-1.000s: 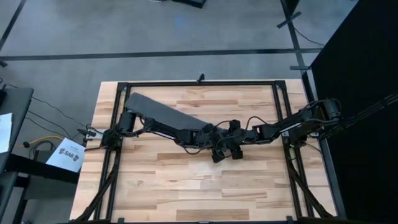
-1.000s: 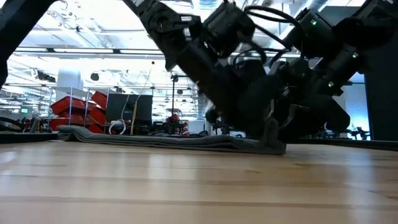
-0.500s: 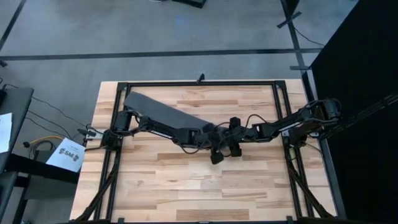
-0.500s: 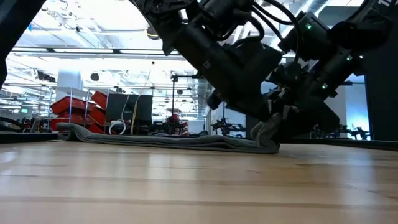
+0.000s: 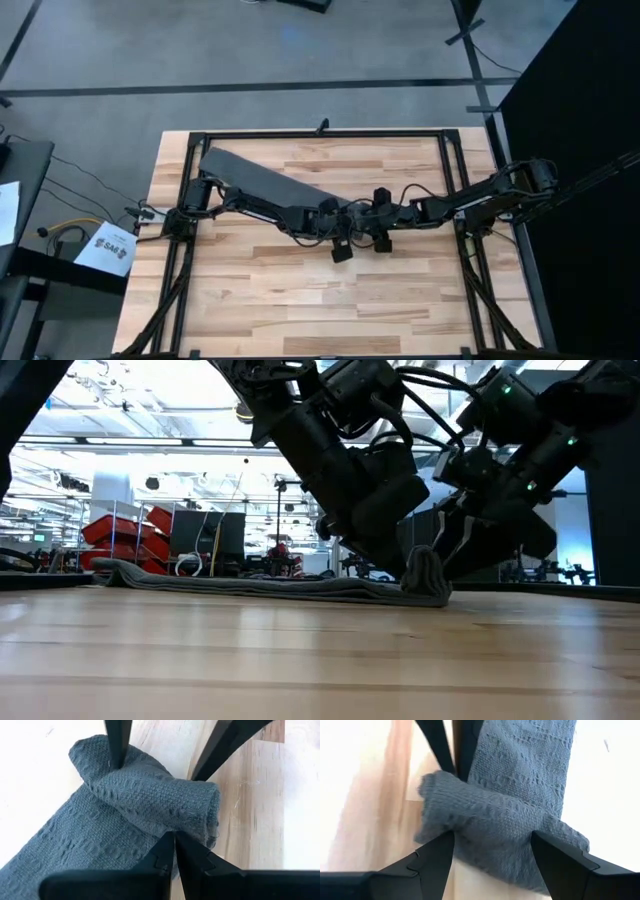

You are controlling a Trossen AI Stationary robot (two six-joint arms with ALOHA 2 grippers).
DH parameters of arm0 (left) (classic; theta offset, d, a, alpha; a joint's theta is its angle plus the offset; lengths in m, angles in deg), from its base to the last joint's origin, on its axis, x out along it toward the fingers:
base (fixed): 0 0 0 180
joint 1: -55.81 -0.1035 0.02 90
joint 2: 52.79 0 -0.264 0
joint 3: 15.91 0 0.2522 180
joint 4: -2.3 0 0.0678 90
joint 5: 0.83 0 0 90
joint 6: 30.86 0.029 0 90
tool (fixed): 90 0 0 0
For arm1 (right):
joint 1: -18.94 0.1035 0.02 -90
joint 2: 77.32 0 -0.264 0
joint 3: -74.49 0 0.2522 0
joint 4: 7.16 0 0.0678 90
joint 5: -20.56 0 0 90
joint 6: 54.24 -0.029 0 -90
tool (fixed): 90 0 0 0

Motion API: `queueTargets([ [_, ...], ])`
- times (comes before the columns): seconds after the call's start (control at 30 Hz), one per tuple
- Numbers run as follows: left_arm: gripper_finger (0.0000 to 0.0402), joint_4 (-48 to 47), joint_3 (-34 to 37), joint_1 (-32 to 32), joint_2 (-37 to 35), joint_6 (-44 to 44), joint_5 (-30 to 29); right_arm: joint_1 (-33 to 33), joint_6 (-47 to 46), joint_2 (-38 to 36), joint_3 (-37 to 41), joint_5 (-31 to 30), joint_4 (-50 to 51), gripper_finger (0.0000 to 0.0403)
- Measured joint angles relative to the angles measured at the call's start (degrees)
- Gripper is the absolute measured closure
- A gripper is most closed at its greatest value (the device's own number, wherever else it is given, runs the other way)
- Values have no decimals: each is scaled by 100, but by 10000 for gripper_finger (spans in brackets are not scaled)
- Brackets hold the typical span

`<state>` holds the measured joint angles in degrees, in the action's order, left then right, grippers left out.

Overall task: Roll towel
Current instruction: Roll the gray towel

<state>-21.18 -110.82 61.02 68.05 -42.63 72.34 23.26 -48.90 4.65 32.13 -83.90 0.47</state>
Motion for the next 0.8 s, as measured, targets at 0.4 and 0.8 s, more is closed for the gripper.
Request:
queueTargets([
  [0.4, 396, 1159, 472, -80, 11, 138, -208, 205, -1459, -423, 70, 13, 1214, 148],
  [0.8, 396, 2418, 961, -219, 217, 250, -209, 78, -2054, 215, 199, -66, 313, 148],
])
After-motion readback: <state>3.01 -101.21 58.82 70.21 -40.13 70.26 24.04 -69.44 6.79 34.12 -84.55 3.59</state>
